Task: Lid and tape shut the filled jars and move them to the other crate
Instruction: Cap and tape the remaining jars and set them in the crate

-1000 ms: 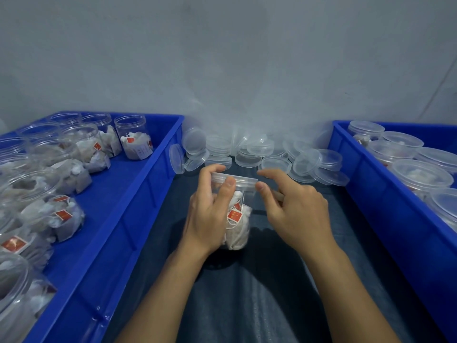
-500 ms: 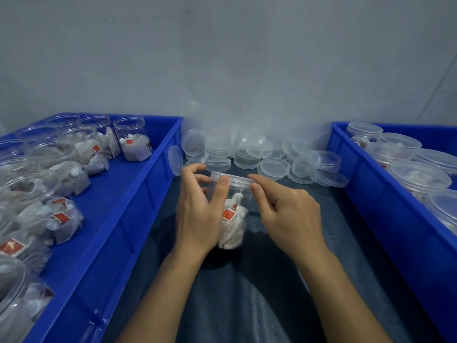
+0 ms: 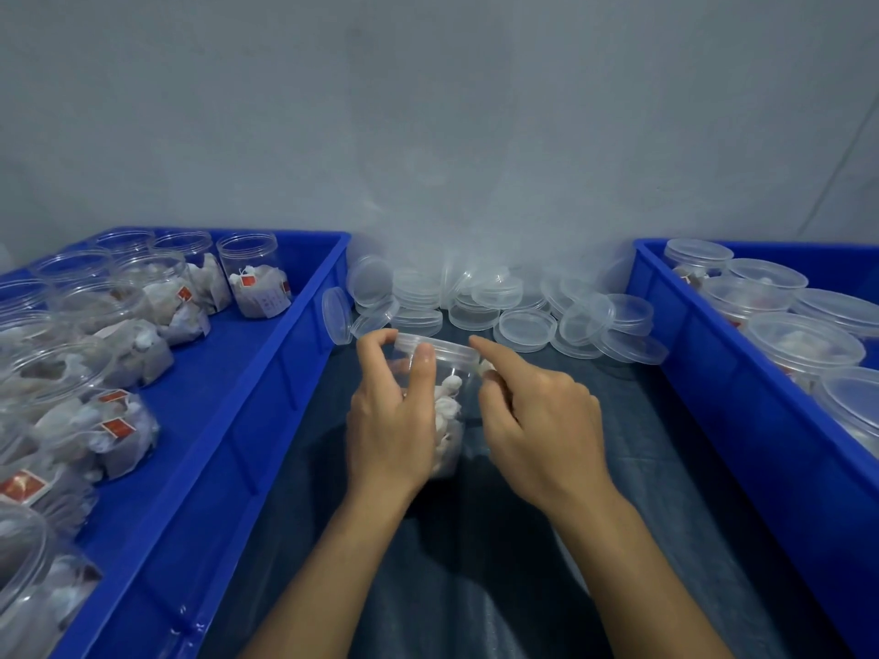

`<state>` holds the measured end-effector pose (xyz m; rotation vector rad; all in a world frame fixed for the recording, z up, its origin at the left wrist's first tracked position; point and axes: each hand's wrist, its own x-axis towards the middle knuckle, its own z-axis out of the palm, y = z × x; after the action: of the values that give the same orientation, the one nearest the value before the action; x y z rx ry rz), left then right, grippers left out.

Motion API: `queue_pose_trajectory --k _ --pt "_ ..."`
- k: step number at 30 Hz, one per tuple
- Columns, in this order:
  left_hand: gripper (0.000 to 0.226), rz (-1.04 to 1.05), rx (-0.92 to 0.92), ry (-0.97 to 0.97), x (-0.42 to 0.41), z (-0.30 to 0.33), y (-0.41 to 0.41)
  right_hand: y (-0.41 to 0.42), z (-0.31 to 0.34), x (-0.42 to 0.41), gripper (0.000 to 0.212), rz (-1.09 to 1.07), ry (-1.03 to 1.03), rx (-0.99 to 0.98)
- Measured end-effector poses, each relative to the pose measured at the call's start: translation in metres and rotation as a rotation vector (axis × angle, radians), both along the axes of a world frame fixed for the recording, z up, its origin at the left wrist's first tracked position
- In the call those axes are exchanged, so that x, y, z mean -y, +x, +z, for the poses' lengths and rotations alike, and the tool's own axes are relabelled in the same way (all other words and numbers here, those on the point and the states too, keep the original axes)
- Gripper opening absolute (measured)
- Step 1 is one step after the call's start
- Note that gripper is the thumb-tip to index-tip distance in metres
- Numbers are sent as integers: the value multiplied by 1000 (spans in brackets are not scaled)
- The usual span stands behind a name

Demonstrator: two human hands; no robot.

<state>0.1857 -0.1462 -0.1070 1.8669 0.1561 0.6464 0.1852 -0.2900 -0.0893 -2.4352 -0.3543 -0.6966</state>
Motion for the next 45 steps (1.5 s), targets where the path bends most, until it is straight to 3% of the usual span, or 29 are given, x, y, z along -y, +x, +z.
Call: queue_pose_trajectory --k 3,13,22,31,39,45 --pt "40 -22 25 -35 -4 -2 1 4 0 5 51 -26 -8 -10" --pt "29 -67 45 -10 -8 -5 6 16 -11 14 41 -63 -120 -17" --pt "23 -98 34 -18 -10 -3 4 18 -12 10 41 -46 -77 -137" --pt "19 -91 16 -26 -14 1 2 17 -17 7 35 -35 -76 -36" --pt "15 212 265 362 -2 0 -5 10 -14 4 34 -37 -39 58" --pt "84 65 -11 602 11 -5 -8 11 -11 7 37 -77 -45 -45"
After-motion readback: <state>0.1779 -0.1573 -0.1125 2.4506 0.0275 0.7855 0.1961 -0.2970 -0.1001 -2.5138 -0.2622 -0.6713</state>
